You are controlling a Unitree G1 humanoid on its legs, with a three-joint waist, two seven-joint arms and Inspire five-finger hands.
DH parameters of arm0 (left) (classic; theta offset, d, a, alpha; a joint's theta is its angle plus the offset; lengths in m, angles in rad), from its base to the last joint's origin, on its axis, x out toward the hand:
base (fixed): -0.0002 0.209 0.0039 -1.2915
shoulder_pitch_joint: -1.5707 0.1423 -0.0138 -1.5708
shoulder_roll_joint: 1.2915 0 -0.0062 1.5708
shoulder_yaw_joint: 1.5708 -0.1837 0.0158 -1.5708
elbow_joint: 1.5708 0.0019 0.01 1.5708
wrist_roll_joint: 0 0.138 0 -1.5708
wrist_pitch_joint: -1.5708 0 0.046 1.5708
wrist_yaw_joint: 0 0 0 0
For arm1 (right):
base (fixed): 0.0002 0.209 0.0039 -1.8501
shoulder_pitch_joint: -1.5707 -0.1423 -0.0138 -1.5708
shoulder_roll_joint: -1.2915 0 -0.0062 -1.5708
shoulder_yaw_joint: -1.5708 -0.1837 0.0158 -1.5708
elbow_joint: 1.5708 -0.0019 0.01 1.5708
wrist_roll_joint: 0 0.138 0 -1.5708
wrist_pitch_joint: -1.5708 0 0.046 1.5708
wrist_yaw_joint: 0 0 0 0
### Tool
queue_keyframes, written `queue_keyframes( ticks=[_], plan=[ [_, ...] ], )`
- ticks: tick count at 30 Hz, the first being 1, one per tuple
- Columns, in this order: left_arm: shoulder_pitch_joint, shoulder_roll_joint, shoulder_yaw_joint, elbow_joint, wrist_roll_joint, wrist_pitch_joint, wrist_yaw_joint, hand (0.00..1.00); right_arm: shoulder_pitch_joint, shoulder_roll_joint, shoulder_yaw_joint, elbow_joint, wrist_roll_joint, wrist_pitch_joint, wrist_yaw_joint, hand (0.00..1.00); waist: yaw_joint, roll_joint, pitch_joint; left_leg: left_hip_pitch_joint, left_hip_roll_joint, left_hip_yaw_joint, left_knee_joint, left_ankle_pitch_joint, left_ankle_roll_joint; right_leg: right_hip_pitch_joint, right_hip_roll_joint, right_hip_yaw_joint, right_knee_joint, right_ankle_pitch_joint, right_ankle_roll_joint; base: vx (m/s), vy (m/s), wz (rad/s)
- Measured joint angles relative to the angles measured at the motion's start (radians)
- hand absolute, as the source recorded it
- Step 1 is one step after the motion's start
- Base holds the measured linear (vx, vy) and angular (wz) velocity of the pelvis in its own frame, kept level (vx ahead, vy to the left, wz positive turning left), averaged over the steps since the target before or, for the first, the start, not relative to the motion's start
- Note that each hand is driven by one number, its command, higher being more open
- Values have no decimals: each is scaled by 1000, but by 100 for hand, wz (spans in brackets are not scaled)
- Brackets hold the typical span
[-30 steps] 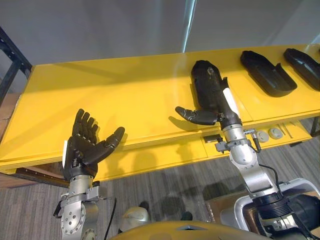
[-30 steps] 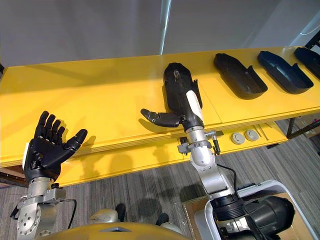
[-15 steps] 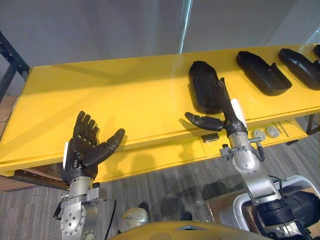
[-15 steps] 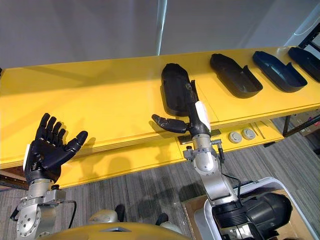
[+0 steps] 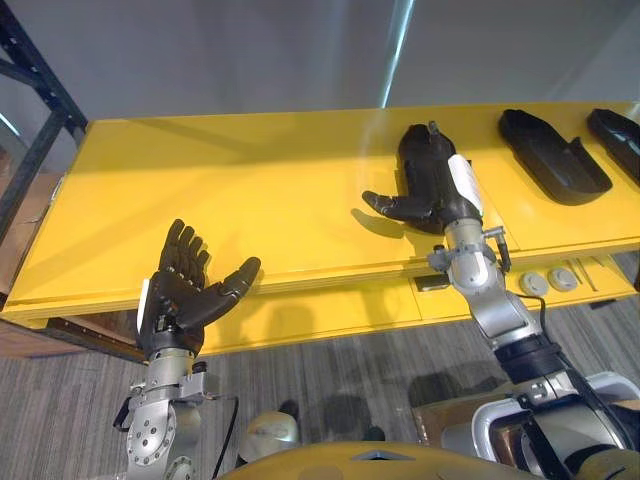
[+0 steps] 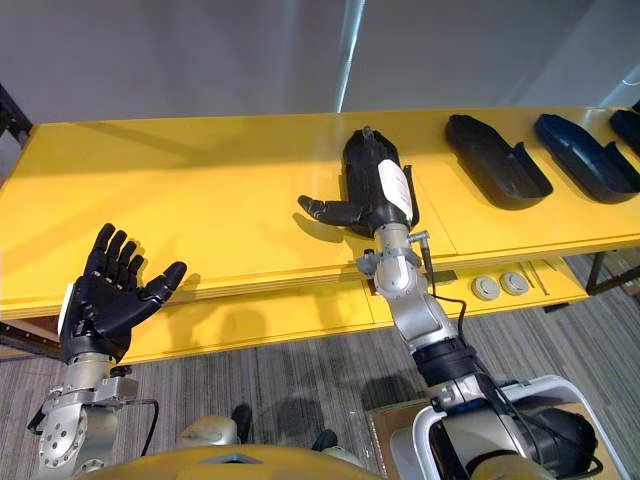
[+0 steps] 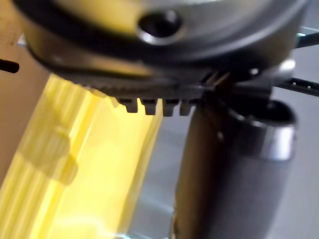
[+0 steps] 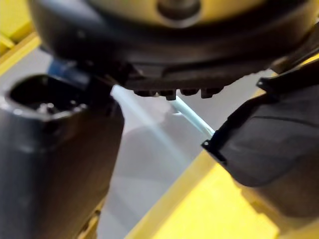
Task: Walk over and take three plastic housings, then place them on the shelf
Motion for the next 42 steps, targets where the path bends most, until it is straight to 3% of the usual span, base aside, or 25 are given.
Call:
queue_keyframes(
  ticks=[4, 11, 18, 23, 28, 33, 39, 42],
  plan=[
    [-10, 0, 0, 28, 0, 0, -7, 100, -21, 0, 6, 22, 9, 8, 0, 100, 16, 0, 0, 1, -9, -10, 1, 2, 3, 7, -7, -8, 0, 0, 0, -18, 29, 8],
    [-28, 0, -22, 45, 0, 0, -4, 100, -88, 15, 29, 234, 86, 172, -29, 100, 20, 15, 9, -2, -27, -24, -1, 16, 14, 8, -27, -24, 13, 1, 7, -39, 41, 7],
    [-33, -2, -51, 47, 0, 0, -3, 100, -193, 22, 35, 347, 101, 203, -99, 100, 19, 28, 16, -3, -27, -28, -1, 21, 14, 8, -28, -29, 15, 2, 8, -25, 20, 1],
    [-38, -2, -51, 49, -1, 0, -4, 100, -219, 22, 41, 376, 127, 202, -79, 100, 19, 41, 24, -6, -28, -41, -2, 28, 13, 11, -27, -44, 13, 2, 9, 0, 12, 8],
    [-44, -2, -50, 49, -1, 3, -5, 100, -287, 16, 90, 450, 157, 168, 16, 100, 20, 42, 24, -6, -28, -45, -2, 29, 13, 15, -26, -49, 10, 2, 9, 4, 7, 2],
    [-73, -2, -49, 60, -1, 18, -14, 100, -335, 0, 139, 515, 220, 94, 118, 100, 30, 43, 25, -4, -28, -53, -2, 30, 12, 22, -25, -57, 5, 2, 9, 3, 13, 2],
    [-109, 16, -51, 126, -1, 21, -30, 100, -374, -35, 179, 589, 242, 26, 161, 100, 46, 48, 28, -9, -27, -73, 0, 35, 11, 35, -17, -79, -9, 5, 12, 8, 8, 11],
    [-113, 25, -51, 132, -1, 20, -33, 100, -392, -38, 193, 611, 240, 20, 160, 100, 52, 52, 30, -10, -26, -75, 1, 35, 11, 35, -17, -79, -9, 5, 11, 0, 0, 0]
  ],
)
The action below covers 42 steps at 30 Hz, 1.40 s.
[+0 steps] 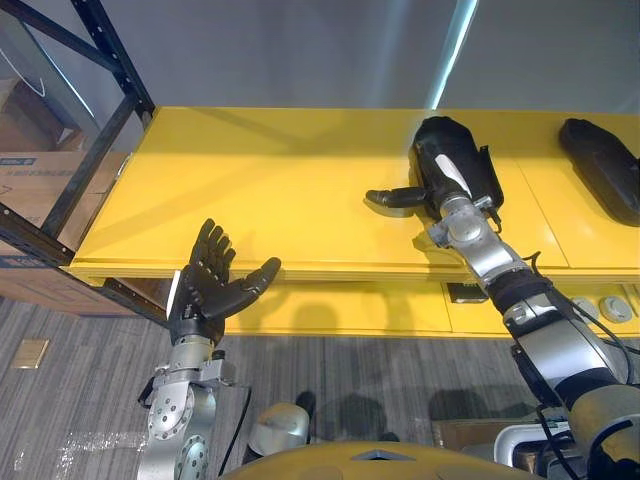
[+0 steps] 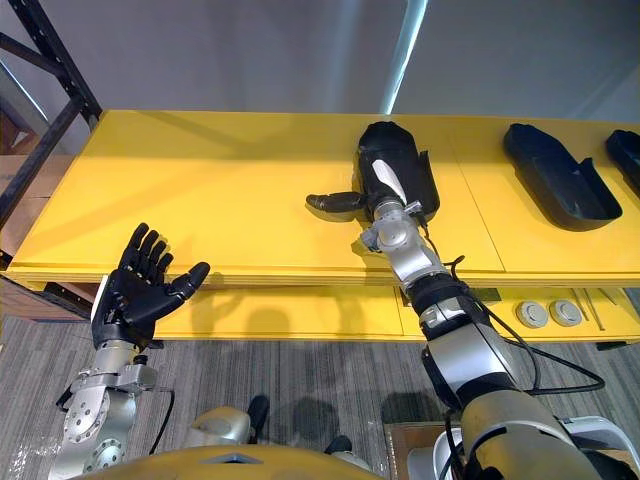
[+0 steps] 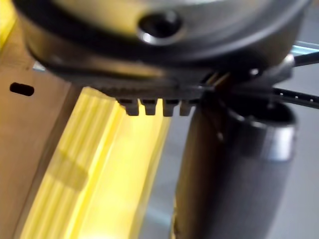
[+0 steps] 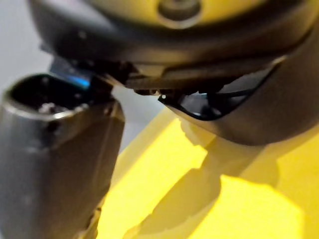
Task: Walk over and take three plastic housings, then place them on the shelf
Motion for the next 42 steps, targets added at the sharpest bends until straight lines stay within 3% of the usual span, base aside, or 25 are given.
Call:
queue_keyframes(
  ticks=[13, 20, 31, 38, 42],
  plan=[
    [-6, 24, -21, 3, -1, -8, -1, 100, -9, -2, -4, 35, 1, 10, -76, 100, 17, 0, 2, -6, 1, 2, 4, 0, 0, -4, 0, 1, 0, 0, 0, 4, 8, 0],
    [-1, 24, -19, 1, -1, -31, -1, 100, -5, -2, -82, 14, 1, 23, -163, 100, 15, -4, 20, -2, -1, 11, 2, 0, 0, -6, -4, 7, 0, 2, 3, 7, 16, -3],
    [11, 21, -16, 1, -1, -48, -2, 100, 31, -2, -125, -293, -46, -107, -274, 100, -11, -6, 23, 4, 0, 32, -1, -9, -6, -11, -6, 29, 1, 2, 3, 16, 22, -5],
    [12, 21, -13, 1, -1, -48, -7, 100, 98, 1, -158, -468, -33, -112, -270, 100, -13, -6, 24, 6, 0, 43, -2, -11, -5, -13, -6, 35, 1, 2, 3, 5, 14, -2],
    [26, 15, 4, -2, 0, -47, 1, 100, 325, 68, -248, -693, 79, -103, -237, 100, -28, -8, 23, 20, 2, 71, -2, -21, -3, -16, -7, 65, 6, 2, 3, 16, 39, -20]
  ],
)
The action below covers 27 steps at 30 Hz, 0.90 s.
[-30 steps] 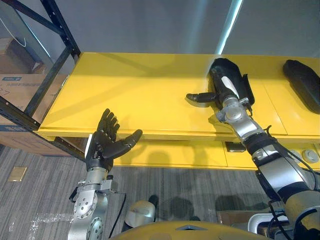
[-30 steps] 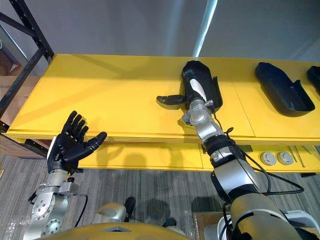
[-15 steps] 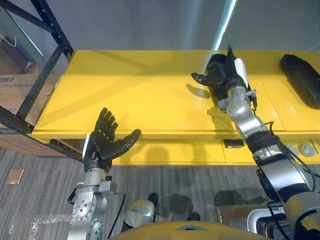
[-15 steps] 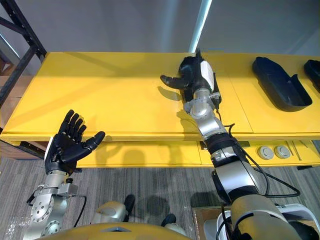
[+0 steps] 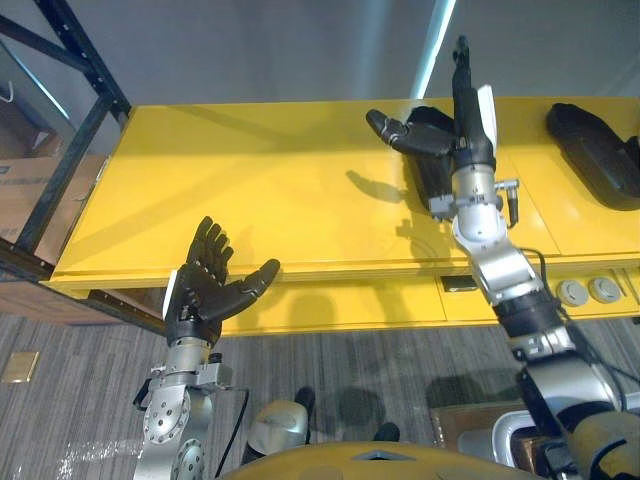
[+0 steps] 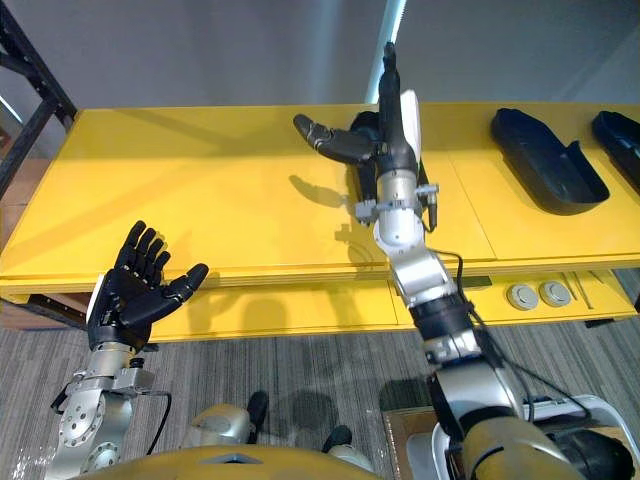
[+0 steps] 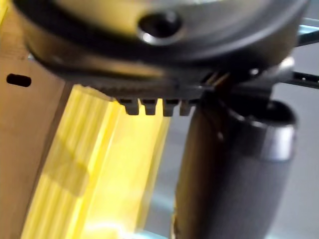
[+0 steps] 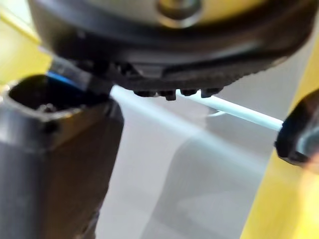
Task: Walk over and take three plastic housings, then place them on the shelf
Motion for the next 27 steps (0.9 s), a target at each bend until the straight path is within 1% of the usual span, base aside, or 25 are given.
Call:
queue_keyframes(
  ticks=[1, 2, 3, 5, 6, 8, 9, 10, 12, 13, 15, 17, 20, 27],
  plan=[
    [5, -4, 4, -5, 0, 1, 4, 100, 43, 13, -12, -32, 8, 0, 3, 100, -6, -1, 0, 0, 0, 2, 0, -1, 1, -2, 0, 3, 0, 0, 0, 9, 37, -20],
    [24, -11, 10, -24, 0, 2, 12, 100, 134, 40, -33, -96, 13, -1, 12, 100, -11, -2, 1, 0, 1, 14, -1, -4, 1, -11, 0, 20, 1, 0, 0, 14, 43, -27],
    [43, -19, 16, -42, 1, 2, 22, 100, 221, 67, -46, -152, 18, -2, 28, 100, -23, -3, 1, 0, 2, 23, -1, -7, 3, -14, 0, 24, 1, 1, 1, 17, 41, -26],
    [66, -35, 29, -58, 2, 2, 30, 100, 318, 100, -47, -202, 59, -15, 72, 100, -47, -5, 2, 3, 4, 34, -1, -12, 2, -17, 1, 41, 0, 1, 1, 13, 29, -25],
    [68, -40, 36, -63, 2, 2, 30, 100, 368, 116, -45, -230, 98, -39, 103, 100, -52, -7, 2, 3, 9, 51, 1, -17, 1, -25, 4, 54, 0, 1, 2, 0, 16, -33],
    [68, -43, 38, -66, 2, 2, 31, 100, 427, 140, -37, -279, 121, -85, 151, 100, -64, -9, 3, 2, 14, 61, 1, -20, -1, -32, 8, 69, 0, 1, 1, 1, -5, -26],
    [68, -44, 37, -68, 2, 2, 32, 100, 462, 146, -18, -317, 118, -127, 185, 100, -67, -10, 2, 4, 19, 70, 3, -25, -3, -32, 13, 79, -2, 2, 1, 13, -23, -28],
    [68, -44, 36, -70, 3, 3, 30, 100, 481, 147, 19, -351, 126, -182, 225, 100, -72, -14, 0, 10, 25, 80, 3, -30, -6, -32, 19, 91, -3, 2, 1, 13, -23, -26],
    [68, -45, 35, -71, 8, 4, 29, 100, 491, 151, 43, -374, 135, -225, 256, 100, -74, -21, 0, 13, 29, 86, 2, -32, -7, -32, 23, 97, -4, 1, 0, 15, -22, -16],
    [68, -47, 36, -75, 12, 4, 30, 100, 501, 150, 71, -397, 109, -280, 284, 100, -80, -28, -2, 15, 33, 94, 3, -36, -10, -35, 27, 105, -5, 0, -1, 13, -15, -11],
    [68, -47, 36, -76, 12, 4, 29, 100, 502, 150, 79, -402, 98, -305, 302, 100, -82, -32, -5, 14, 33, 100, 3, -38, -9, -39, 27, 111, -5, 0, -1, 7, 3, -12],
    [67, -47, 39, -81, 12, 4, 30, 100, 504, 148, 79, -402, 80, -310, 316, 100, -82, -38, -8, 14, 32, 110, 3, -41, -8, -44, 27, 123, -5, 1, -1, 0, 22, -14],
    [68, -45, 36, -94, 14, 8, 31, 100, 533, 139, 80, -402, 102, -310, 348, 100, -87, -47, -14, 15, 30, 118, 3, -45, -6, -47, 25, 130, -5, 1, -1, 3, 23, -6],
    [69, -44, 36, -107, 40, 25, 47, 100, 589, 124, 78, -402, 123, -300, 361, 100, -93, -47, -14, 15, 30, 122, 4, -48, -5, -49, 24, 133, -5, 1, -1, 0, 3, 0]
  ],
)
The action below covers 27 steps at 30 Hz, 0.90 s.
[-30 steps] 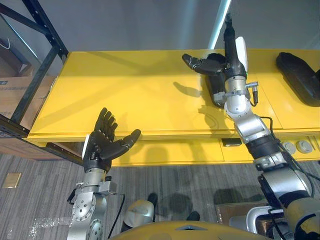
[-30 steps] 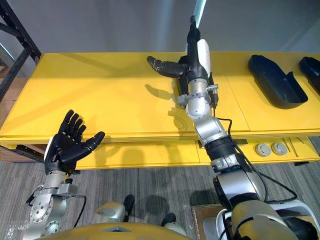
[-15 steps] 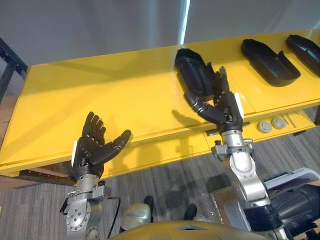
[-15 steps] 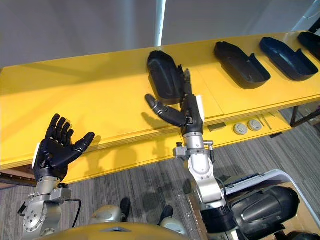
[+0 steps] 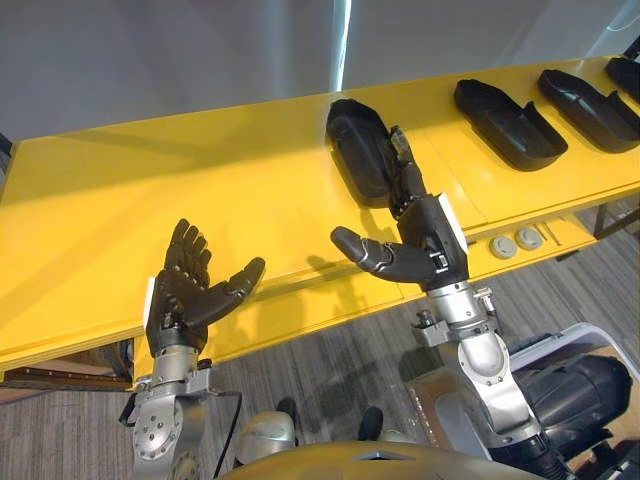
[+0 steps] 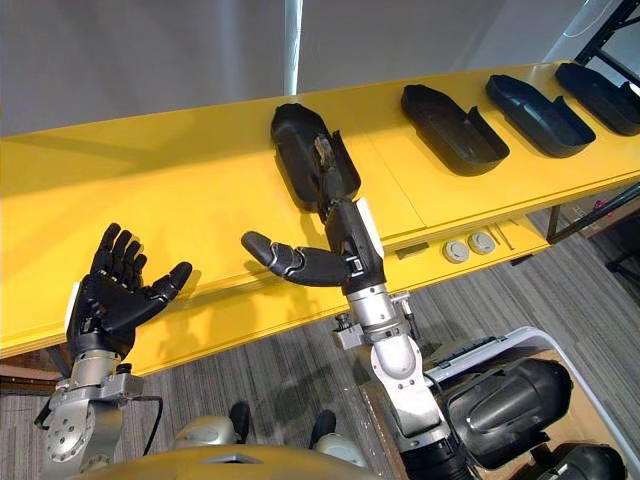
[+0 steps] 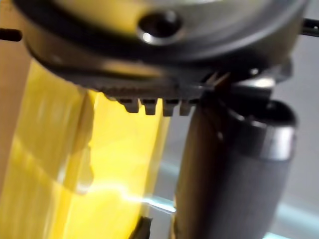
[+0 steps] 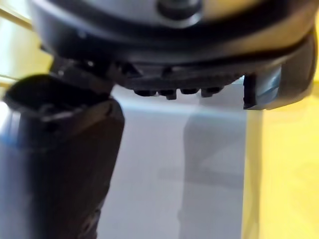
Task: Walk over and take three plastic housings, then place them on the shelf
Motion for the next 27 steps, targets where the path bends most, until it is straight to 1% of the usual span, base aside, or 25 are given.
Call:
queue_keyframes(
  ticks=[1, 3, 4, 6, 7, 10, 12, 16, 18, 21, 27],
  plan=[
    [0, 0, 0, -2, 0, 0, 0, 100, 8, -1, -6, 0, 16, 3, 4, 100, 0, 0, 0, 0, 0, 0, 0, 0, 0, 0, 0, 0, 0, 0, 0, 0, 0, 0],
    [6, 0, 3, -5, 0, 0, 0, 100, 53, -4, -56, -2, 83, 21, 26, 100, 1, 0, 0, 0, -1, 1, 2, -2, 1, 0, 0, 1, 0, 0, 0, -10, 5, -2],
    [22, 0, 9, -10, 0, 0, -1, 100, 99, -5, -105, -12, 152, 50, 64, 100, -1, 0, 0, -2, 0, 3, 9, -7, 2, -1, 0, 4, 0, 0, 0, -11, 11, -6],
    [38, 0, 18, -22, -1, 0, -1, 100, 155, -5, -148, -19, 204, 65, 90, 100, -5, 1, -1, -4, 1, 8, 19, -15, 3, -1, 0, 11, 0, 0, 0, -3, 16, -10],
    [52, 0, 26, -34, -2, 0, -1, 100, 199, -5, -177, -19, 235, 70, 115, 100, -15, 2, -1, -4, 1, 10, 22, -18, 3, -2, 0, 15, 0, 0, 0, 2, 16, -11],
    [70, -1, 41, -49, -4, 0, -7, 100, 260, -6, -206, -19, 246, 79, 150, 100, -32, 8, -6, -7, 3, 24, 35, -29, 3, -6, 1, 29, 0, 0, 0, -7, 15, -16],
    [71, -3, 41, -49, -7, 0, -19, 100, 295, -6, -212, -19, 264, 80, 185, 100, -53, 16, -25, -15, 3, 31, 37, -30, 3, -18, 1, 40, 2, 1, 2, -9, 16, -11],
    [58, -3, 39, -49, -7, 0, -33, 100, 316, -6, -222, -15, 264, 88, 228, 100, -56, 21, -36, -14, 7, 40, 51, -40, 3, -17, 4, 51, 3, 1, 2, -16, 5, -7],
    [59, -2, 39, -49, -7, 0, -33, 100, 328, -6, -239, 2, 267, 88, 262, 100, -56, 19, -40, -14, 6, 40, 51, -40, 3, -17, 3, 50, 5, 1, 2, 0, 0, 0],
    [63, -2, 39, -49, -7, 1, -33, 100, 328, -6, -242, 51, 284, 88, 288, 100, -56, 16, -42, -14, 5, 39, 51, -40, 3, -17, 1, 50, 7, 1, 2, 0, 0, 0],
    [61, 0, 38, -49, -6, 2, -29, 100, 303, -6, -214, 71, 279, 88, 295, 100, -54, 11, -51, -15, 3, 32, 51, -38, 5, -15, -1, 45, 7, 1, 2, -1, 0, 1]
  ],
)
